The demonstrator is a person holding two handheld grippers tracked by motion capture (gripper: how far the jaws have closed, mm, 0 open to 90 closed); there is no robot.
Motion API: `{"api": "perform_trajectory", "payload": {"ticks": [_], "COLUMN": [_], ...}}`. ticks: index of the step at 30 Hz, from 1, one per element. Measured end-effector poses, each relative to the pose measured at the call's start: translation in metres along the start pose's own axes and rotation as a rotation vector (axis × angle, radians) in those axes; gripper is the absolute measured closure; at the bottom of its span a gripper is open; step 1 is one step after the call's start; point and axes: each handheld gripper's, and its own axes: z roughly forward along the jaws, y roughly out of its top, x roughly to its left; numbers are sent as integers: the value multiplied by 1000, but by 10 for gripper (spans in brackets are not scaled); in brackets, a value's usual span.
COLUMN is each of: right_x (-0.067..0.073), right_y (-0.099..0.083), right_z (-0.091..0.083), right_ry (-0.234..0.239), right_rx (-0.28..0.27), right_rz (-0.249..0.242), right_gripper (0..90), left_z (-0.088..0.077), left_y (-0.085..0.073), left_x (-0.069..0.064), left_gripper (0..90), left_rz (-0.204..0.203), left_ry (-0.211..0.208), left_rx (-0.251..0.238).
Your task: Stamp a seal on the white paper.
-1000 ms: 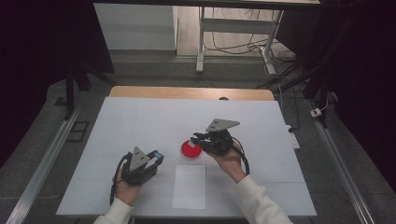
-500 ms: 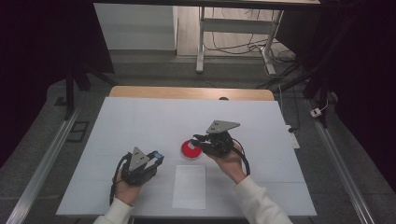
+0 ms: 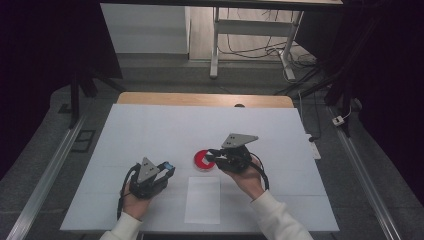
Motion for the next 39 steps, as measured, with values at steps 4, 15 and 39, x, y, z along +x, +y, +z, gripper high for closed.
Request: {"api": "perform_trajectory", "payload": {"ticks": [4, 15, 39], "right_x": [2, 8, 23], "right_y": [-2, -6, -17], "right_z": [-2, -2, -8], "right_ry": [4, 23, 73], "right_rx": [7, 23, 36], "right_rz": [-4, -8, -15], "right_gripper": [751, 751, 751], "left_z": [0, -1, 1], "left_y": [0, -1, -1], "left_x": [0, 1, 1], "left_gripper": [659, 658, 658], "left_rz": [-1, -4, -5], "left_ry": [2, 1, -5], "left_rx": [0, 1, 5]}}
